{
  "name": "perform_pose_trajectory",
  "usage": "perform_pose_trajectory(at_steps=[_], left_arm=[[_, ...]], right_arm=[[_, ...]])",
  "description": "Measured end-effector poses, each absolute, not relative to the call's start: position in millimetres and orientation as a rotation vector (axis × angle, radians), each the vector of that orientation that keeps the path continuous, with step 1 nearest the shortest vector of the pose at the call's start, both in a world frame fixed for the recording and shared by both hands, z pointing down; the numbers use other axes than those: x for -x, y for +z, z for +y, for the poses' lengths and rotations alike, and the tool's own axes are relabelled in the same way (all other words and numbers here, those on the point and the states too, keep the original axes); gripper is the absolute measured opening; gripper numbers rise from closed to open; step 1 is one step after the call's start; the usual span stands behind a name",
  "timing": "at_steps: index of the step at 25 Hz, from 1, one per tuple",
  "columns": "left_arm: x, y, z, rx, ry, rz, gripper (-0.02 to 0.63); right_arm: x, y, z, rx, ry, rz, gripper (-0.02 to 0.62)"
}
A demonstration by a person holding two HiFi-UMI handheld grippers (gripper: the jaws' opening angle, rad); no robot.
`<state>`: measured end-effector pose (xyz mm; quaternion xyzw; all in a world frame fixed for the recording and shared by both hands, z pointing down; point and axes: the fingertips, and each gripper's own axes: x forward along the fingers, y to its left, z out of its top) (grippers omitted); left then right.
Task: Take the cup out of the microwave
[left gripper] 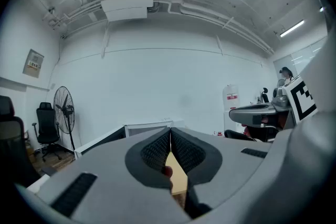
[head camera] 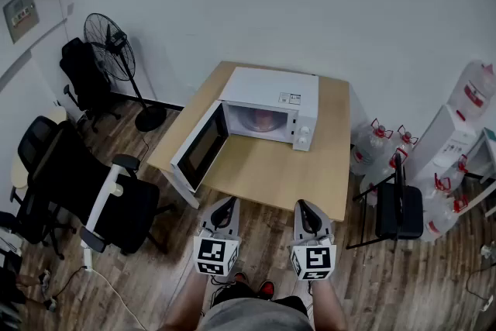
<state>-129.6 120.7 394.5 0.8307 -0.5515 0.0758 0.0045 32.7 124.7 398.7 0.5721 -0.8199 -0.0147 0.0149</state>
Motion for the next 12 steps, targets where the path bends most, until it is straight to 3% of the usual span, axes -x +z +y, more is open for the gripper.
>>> perform_pose_trajectory(at_steps=[12], left_arm=[[132.3,391.0,105.0,-2.576,0.237,-1.777,0.023]], right_arm=[[-29.6,398.5,105.8,-1.742,-0.041,-2.602,0.018]])
